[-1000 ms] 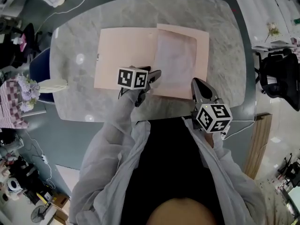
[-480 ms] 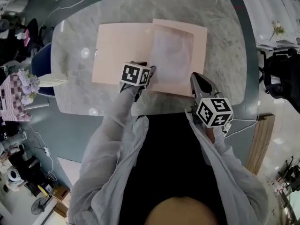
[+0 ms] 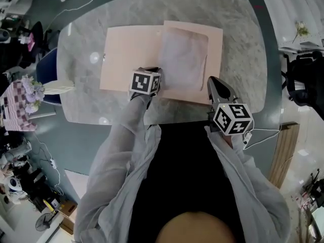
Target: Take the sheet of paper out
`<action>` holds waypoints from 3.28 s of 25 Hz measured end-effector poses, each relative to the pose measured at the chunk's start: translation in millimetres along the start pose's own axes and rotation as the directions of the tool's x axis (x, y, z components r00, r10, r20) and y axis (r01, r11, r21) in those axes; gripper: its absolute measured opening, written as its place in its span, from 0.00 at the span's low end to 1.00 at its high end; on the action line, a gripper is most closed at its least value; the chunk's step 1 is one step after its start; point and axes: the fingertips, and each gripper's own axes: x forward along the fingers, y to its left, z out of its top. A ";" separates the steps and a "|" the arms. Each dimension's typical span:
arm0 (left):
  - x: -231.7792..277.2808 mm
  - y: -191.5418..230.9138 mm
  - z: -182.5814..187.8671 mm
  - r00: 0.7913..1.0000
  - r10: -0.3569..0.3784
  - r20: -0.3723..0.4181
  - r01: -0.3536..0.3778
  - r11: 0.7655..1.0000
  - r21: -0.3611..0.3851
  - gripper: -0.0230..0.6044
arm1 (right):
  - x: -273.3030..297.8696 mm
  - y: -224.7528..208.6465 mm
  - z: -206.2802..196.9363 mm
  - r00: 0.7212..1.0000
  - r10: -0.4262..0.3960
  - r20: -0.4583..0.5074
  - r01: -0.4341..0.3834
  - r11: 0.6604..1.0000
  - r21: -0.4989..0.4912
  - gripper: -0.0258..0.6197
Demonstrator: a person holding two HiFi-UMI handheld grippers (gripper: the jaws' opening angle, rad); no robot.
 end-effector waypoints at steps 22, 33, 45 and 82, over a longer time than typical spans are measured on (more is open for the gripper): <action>-52.3 22.1 3.2 0.988 -0.027 0.152 0.044 0.993 -0.108 0.05 | 10.2 29.3 15.0 0.999 0.048 0.007 -0.048 0.996 -0.069 0.05; -103.7 57.7 6.6 0.948 0.031 0.318 0.049 0.970 -0.240 0.05 | 21.7 59.0 28.7 0.996 0.093 0.002 -0.092 0.988 -0.126 0.05; -175.4 65.8 22.2 0.843 0.097 0.529 0.057 0.962 -0.267 0.05 | 26.9 81.3 48.9 0.991 0.133 0.006 -0.130 0.978 -0.163 0.05; -298.3 28.5 18.2 0.543 0.243 0.804 -0.093 0.969 -0.231 0.05 | 26.9 170.6 108.8 0.918 0.392 0.062 -0.337 0.852 -0.400 0.05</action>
